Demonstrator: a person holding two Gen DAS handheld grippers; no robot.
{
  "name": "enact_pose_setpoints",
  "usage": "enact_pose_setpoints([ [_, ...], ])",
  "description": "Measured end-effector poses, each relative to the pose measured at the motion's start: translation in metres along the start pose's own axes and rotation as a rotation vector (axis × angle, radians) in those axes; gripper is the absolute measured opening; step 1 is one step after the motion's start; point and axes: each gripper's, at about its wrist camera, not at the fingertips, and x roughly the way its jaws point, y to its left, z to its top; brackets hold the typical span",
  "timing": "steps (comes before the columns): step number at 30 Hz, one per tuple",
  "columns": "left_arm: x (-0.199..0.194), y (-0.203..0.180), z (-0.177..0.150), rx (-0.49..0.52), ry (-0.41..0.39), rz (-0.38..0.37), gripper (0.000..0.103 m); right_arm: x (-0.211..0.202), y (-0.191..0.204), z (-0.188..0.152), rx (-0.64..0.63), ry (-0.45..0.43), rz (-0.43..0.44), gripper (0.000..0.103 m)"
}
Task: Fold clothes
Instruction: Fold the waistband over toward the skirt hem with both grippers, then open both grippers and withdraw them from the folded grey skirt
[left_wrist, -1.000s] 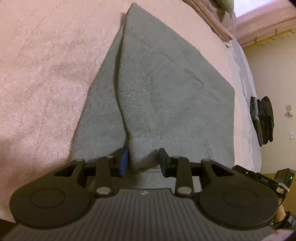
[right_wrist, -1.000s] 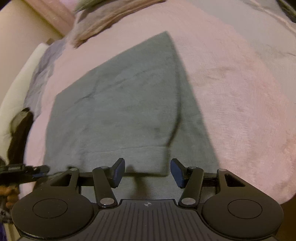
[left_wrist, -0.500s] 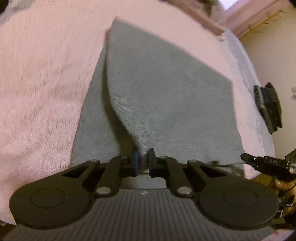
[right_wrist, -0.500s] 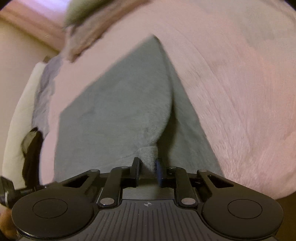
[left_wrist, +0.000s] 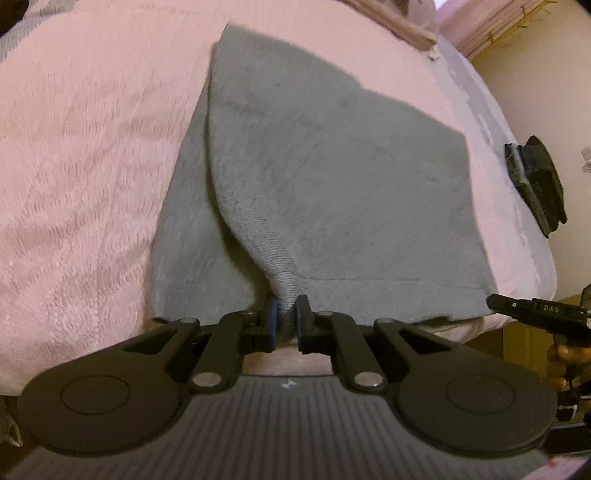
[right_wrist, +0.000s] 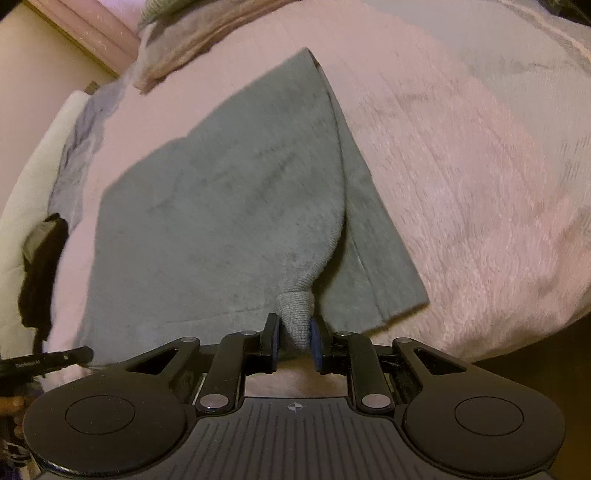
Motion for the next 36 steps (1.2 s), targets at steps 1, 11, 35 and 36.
enact_pose_setpoints([
  [1, 0.003, 0.001, 0.000, 0.004, 0.004, 0.006, 0.010, 0.000, -0.001, -0.002, -0.002, 0.000, -0.004, 0.016],
  [11, -0.048, -0.002, -0.011, 0.092, -0.004, 0.122, 0.016, -0.038, 0.050, -0.015, -0.156, 0.018, -0.167, 0.049],
  [35, -0.147, -0.084, 0.018, 0.441, -0.074, 0.146, 0.049, -0.105, 0.191, -0.036, -0.371, -0.013, -0.216, 0.061],
  [36, -0.145, -0.087, 0.023, 0.453, -0.069, 0.143, 0.052, -0.104, 0.190, -0.035, -0.373, -0.013, -0.214, 0.062],
])
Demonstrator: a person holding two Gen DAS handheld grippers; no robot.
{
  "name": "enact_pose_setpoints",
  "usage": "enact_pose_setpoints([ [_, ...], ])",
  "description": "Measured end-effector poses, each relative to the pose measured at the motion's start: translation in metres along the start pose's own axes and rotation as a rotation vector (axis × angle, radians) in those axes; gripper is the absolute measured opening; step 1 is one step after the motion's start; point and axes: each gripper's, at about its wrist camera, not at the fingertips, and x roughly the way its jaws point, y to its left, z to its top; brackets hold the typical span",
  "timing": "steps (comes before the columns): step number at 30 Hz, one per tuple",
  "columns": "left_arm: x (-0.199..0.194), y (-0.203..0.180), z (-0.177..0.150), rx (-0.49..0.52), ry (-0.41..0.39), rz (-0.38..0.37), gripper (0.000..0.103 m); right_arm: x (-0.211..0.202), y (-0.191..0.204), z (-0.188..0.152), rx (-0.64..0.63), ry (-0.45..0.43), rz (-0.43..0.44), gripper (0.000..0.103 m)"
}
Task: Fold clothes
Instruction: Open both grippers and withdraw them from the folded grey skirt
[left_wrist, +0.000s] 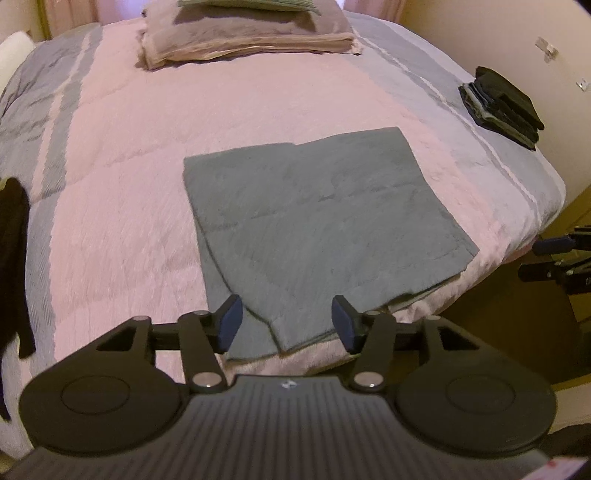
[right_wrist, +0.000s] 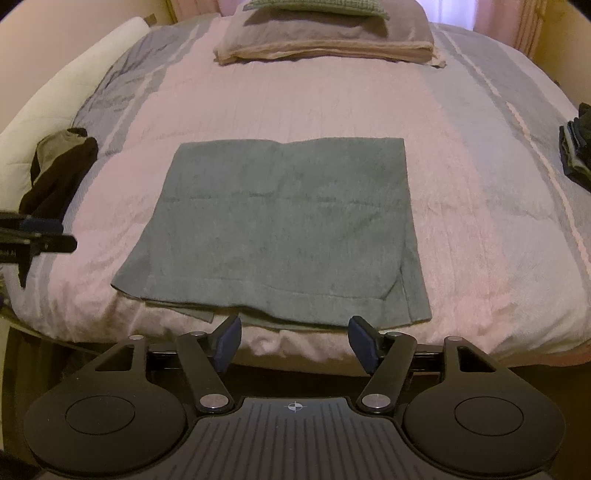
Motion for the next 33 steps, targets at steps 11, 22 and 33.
enact_pose_setpoints([
  [11, 0.021, 0.003, 0.037, 0.095, 0.039, 0.022, 0.059, 0.011, -0.022, 0.018, 0.036, -0.001, 0.027, 0.062],
  [22, 0.025, 0.039, 0.048, 0.183, 0.061, 0.085, 0.066, 0.034, -0.022, 0.028, -0.057, 0.011, 0.005, 0.063],
  [33, 0.077, 0.109, 0.069, 0.787, 0.041, 0.020, 0.076, 0.066, 0.089, 0.017, -0.105, -0.051, -0.095, 0.063],
])
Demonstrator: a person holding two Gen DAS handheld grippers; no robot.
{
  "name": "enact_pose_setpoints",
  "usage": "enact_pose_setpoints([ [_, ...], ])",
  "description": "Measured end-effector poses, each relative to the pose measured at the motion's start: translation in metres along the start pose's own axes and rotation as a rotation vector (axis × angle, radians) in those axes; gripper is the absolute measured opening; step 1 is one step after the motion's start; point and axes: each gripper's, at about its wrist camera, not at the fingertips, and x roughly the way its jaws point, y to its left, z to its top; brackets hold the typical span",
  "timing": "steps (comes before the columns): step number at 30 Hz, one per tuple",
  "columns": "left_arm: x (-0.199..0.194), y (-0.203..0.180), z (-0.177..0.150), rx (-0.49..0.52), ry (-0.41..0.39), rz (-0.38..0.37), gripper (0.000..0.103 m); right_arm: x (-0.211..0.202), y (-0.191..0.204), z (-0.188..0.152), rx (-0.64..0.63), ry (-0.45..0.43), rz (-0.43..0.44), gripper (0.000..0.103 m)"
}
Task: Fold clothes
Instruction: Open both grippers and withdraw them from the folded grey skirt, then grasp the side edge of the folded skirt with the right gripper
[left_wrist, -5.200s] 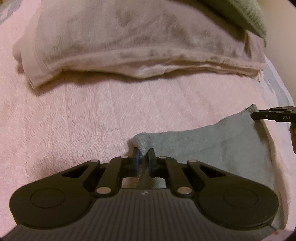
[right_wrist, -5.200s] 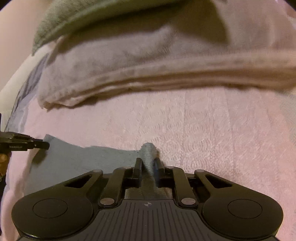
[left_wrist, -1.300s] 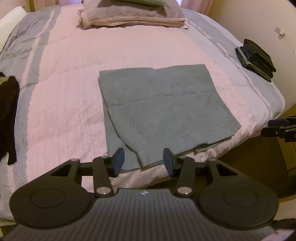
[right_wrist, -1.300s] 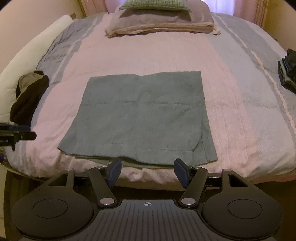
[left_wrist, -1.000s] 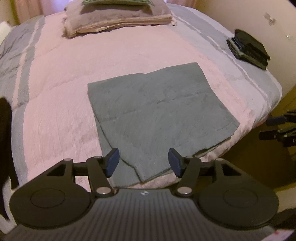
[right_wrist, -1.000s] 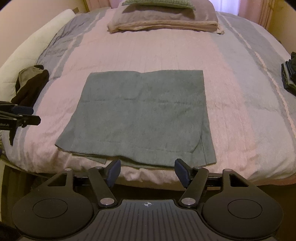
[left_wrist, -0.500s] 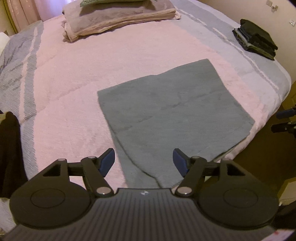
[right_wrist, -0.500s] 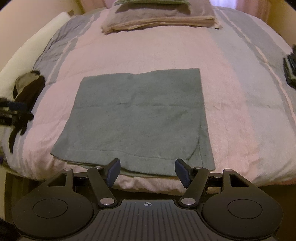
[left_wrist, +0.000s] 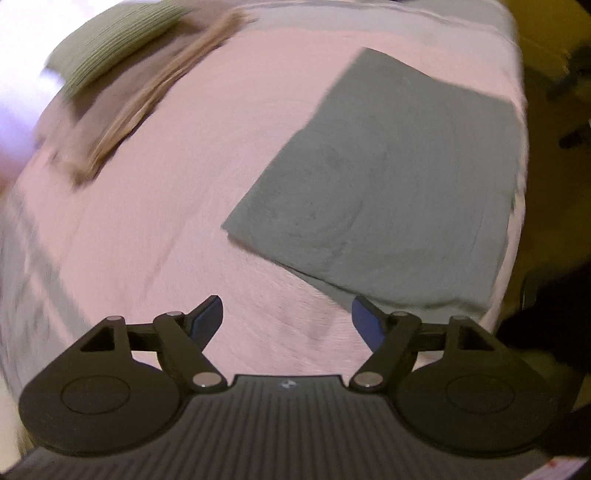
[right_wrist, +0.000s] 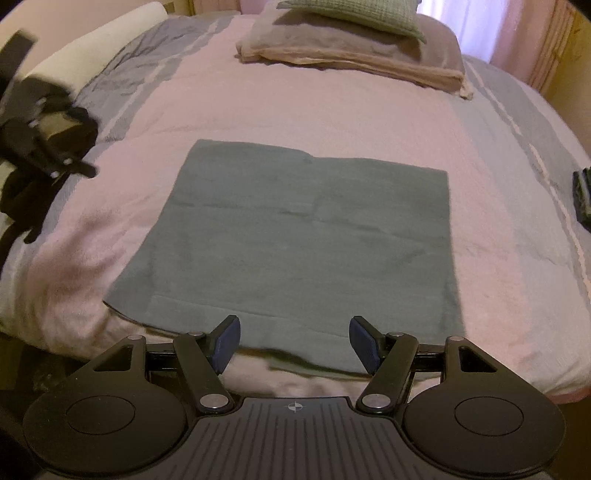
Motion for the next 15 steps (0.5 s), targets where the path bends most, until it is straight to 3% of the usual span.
enact_pose_setpoints([
  [6, 0.051, 0.028, -0.027, 0.400, -0.093, -0.072, 0.076, 0.031, 0.095, -0.017, 0.019, 0.026, -0.049, 0.063],
  [8, 0.064, 0.033, -0.034, 0.484, -0.120, -0.082, 0.077, 0.044, 0.122, -0.025, 0.004, 0.048, -0.066, 0.063],
  [15, 0.112, 0.038, -0.058, 0.721, -0.218, -0.114, 0.083, 0.089, 0.192, -0.054, -0.240, 0.050, -0.166, 0.063],
])
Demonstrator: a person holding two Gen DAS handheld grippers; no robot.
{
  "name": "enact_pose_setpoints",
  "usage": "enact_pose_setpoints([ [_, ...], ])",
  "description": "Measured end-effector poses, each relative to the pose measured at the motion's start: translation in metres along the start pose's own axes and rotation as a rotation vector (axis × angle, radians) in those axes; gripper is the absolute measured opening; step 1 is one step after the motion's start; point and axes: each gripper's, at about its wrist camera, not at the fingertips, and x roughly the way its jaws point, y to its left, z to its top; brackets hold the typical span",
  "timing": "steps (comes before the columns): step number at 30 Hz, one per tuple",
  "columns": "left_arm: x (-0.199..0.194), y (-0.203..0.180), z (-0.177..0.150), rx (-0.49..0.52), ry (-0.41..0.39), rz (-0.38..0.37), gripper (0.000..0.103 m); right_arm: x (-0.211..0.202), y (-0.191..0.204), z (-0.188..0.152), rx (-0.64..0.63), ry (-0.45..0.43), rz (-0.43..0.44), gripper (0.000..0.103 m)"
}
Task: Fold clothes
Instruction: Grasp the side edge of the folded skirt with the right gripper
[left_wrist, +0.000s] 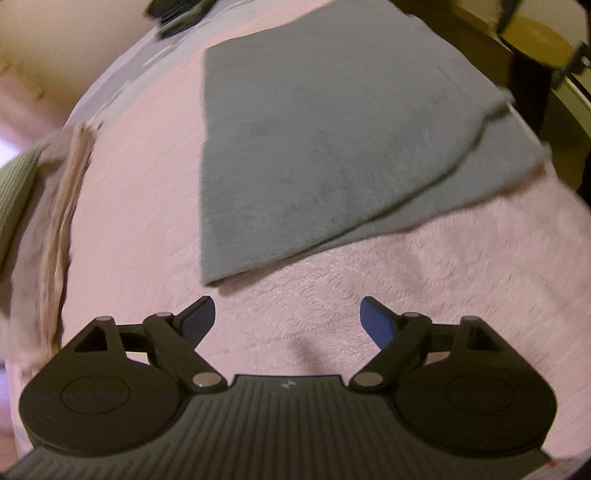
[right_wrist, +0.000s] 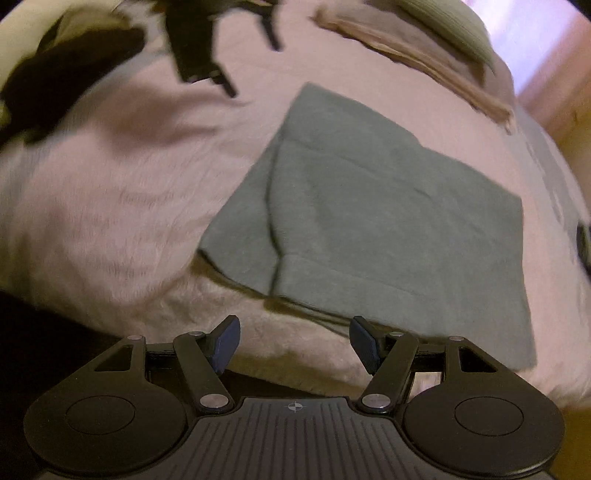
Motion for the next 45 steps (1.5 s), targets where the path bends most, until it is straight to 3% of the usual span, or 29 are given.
enact_pose_setpoints([
  [10, 0.042, -0.009, -0.021, 0.106, -0.098, -0.025, 0.083, 0.067, 0.043, -0.015, -0.235, -0.089, -0.221, 0.063],
  [16, 0.048, -0.007, -0.024, 0.119, -0.124, -0.032, 0.085, 0.071, 0.045, -0.015, -0.287, -0.156, -0.287, 0.063],
  [22, 0.054, -0.004, -0.023, 0.151, -0.145, -0.028, 0.086, 0.080, 0.037, -0.009, -0.310, -0.127, -0.339, 0.063],
  [25, 0.056, -0.003, -0.023, 0.181, -0.154, -0.018, 0.086, 0.084, 0.034, -0.007, -0.337, -0.130, -0.315, 0.061],
  [27, 0.058, -0.002, -0.022, 0.206, -0.160, -0.003, 0.086, 0.079, 0.030, -0.005, -0.323, -0.133, -0.272, 0.035],
  [28, 0.060, 0.000, -0.021, 0.221, -0.160, 0.003, 0.086, 0.076, 0.026, -0.002, -0.302, -0.139, -0.253, 0.030],
  [30, 0.061, 0.004, -0.019, 0.251, -0.164, 0.016, 0.086, 0.068, 0.023, 0.001, -0.265, -0.150, -0.229, 0.010],
  [39, 0.081, 0.019, -0.012, 0.453, -0.212, 0.120, 0.086, 0.022, -0.019, 0.028, -0.052, -0.216, -0.201, 0.009],
  [45, 0.098, 0.026, -0.009, 0.565, -0.240, 0.130, 0.083, 0.007, -0.037, 0.038, -0.005, -0.223, -0.195, 0.008],
])
